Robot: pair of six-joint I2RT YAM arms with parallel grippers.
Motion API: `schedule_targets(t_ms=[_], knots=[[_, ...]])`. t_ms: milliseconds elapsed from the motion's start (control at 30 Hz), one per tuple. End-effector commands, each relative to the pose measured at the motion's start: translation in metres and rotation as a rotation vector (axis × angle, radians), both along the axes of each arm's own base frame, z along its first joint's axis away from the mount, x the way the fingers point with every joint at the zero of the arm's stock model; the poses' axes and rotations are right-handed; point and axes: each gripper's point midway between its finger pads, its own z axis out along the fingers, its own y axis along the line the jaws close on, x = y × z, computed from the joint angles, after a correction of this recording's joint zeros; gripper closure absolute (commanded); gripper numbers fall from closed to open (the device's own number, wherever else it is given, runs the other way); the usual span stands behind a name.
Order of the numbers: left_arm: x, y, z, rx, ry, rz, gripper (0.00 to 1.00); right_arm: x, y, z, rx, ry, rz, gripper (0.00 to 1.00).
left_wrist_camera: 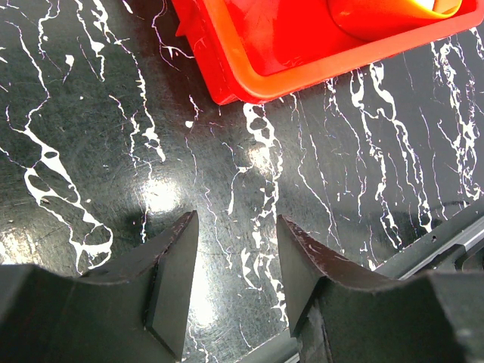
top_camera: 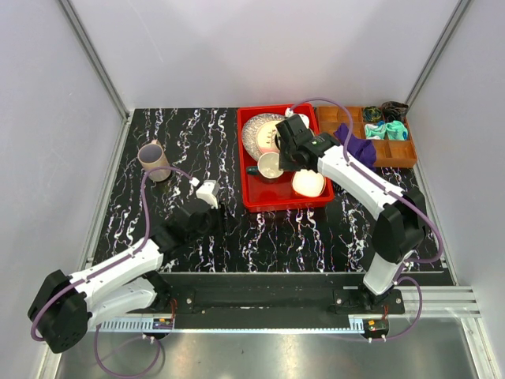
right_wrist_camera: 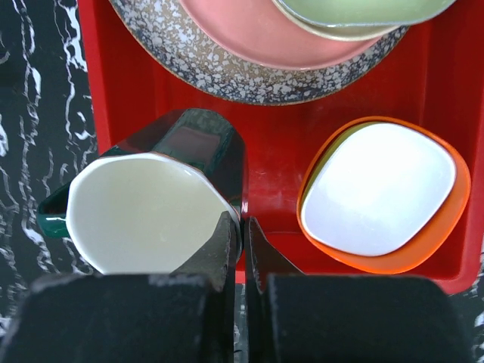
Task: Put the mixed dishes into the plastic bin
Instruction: Place the cup in the plastic bin.
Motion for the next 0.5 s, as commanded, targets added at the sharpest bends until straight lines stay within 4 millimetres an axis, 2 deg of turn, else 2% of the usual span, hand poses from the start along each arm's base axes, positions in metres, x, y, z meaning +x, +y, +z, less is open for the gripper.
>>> schedule_targets(t_ms=[0,200,467], knots=[[0.007,-0.003,0.018,-0.032,-0.048,0.015,0.51,0.024,0.014,0.041,0.19,-0.089,-0.159,1.0],[0.006,0.002,0.024,-0.034,-0.062,0.029,0.51,0.023,0.023,0.028,0.25,-0.034,-0.221,1.0],[0.009,0.013,0.03,-0.01,-0.094,0.067,0.51,0.019,0.014,0.018,0.205,-0.02,-0.235,1.0]])
